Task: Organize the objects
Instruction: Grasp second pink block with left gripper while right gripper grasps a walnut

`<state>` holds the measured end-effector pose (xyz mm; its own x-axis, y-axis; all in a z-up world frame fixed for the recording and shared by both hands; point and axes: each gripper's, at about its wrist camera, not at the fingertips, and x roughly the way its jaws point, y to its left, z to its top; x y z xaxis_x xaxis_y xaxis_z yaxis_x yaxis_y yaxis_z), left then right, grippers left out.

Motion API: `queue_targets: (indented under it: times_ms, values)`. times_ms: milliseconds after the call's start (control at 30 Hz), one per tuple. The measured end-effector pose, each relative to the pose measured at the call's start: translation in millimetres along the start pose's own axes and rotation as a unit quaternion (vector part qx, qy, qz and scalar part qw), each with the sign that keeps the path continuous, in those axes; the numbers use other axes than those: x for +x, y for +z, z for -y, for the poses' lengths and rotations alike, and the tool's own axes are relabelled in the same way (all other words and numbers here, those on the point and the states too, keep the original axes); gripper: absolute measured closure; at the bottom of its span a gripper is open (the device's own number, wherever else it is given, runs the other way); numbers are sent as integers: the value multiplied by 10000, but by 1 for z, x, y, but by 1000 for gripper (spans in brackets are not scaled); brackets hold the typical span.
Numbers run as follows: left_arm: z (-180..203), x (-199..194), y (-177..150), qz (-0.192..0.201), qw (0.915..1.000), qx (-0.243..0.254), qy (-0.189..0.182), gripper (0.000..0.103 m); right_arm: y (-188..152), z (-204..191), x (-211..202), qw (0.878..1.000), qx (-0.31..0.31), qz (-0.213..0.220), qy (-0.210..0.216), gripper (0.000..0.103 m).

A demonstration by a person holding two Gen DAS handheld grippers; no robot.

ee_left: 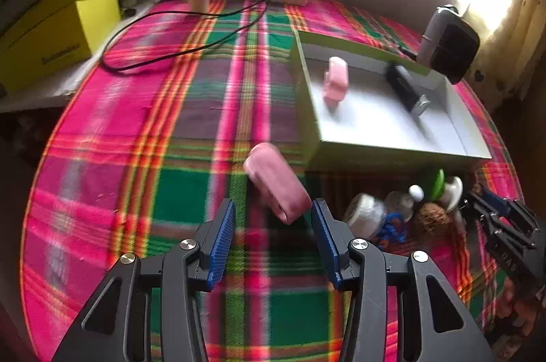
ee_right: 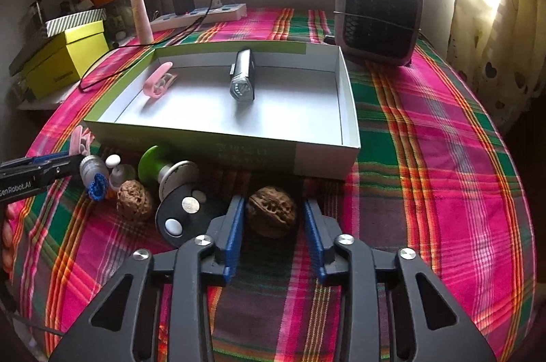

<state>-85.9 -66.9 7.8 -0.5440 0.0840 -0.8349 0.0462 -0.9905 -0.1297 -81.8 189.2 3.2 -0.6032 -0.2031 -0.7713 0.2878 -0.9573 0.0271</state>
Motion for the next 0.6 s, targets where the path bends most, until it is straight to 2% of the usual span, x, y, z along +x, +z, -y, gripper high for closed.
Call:
queue_targets:
  times_ms: [300, 600]
  values:
    - [-14, -5, -3, 19, 9999, -102, 114, 58, -2, -6, -3, 9999, -33, 30, 103, 71]
    - [-4, 3, 7, 130, 9998, 163, 34, 58, -3, -4, -1, 10000, 18, -2, 63, 71]
